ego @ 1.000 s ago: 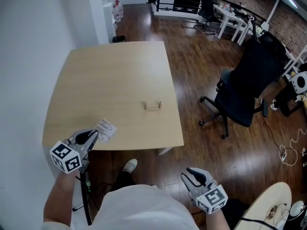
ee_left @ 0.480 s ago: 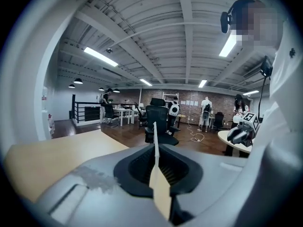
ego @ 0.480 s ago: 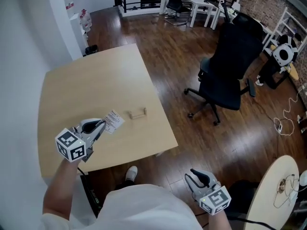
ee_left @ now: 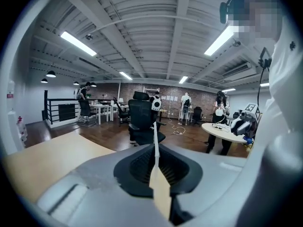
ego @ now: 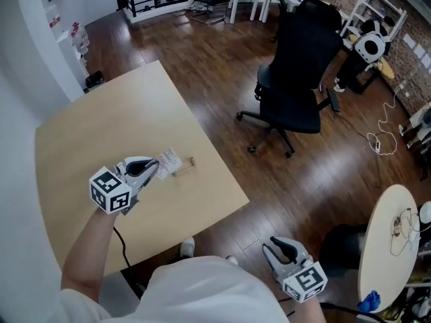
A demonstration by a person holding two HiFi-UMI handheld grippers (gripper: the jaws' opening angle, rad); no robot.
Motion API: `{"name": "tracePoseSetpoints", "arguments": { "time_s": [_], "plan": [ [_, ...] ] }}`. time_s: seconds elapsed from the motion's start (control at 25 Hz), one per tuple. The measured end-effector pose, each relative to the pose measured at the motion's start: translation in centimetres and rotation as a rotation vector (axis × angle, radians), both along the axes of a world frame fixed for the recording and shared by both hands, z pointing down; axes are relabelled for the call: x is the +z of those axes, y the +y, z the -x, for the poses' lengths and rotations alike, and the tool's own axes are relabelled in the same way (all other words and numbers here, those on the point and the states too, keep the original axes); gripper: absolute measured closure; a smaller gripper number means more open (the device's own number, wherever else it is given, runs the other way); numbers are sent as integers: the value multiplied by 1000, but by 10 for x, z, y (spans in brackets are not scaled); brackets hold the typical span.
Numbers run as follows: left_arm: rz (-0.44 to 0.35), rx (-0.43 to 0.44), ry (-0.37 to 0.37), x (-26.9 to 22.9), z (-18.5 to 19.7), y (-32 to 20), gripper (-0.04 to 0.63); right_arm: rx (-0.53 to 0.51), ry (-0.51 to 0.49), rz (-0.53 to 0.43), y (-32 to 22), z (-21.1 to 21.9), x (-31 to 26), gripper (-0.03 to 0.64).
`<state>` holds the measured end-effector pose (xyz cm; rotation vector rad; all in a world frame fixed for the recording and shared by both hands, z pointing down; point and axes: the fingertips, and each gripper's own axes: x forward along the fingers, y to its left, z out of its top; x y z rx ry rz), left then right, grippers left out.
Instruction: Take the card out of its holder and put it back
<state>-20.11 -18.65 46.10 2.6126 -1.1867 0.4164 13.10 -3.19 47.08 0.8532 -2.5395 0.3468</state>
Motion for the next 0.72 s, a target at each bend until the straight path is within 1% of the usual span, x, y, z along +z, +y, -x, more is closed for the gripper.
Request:
{"name": "tracePoseSetpoints", "arguments": {
  "time_s": [0.16, 0.4, 0.72],
  "plan": [
    [14, 76, -3, 16, 3, -26, 580, 61, 20, 13, 5, 16, -3, 509],
    [44, 157, 8, 46, 3, -60, 580, 148, 46, 33, 13, 30, -3, 509],
    [68, 206, 16, 72, -6, -82, 580, 220, 74, 56, 23, 37, -3, 509]
  ]
}}
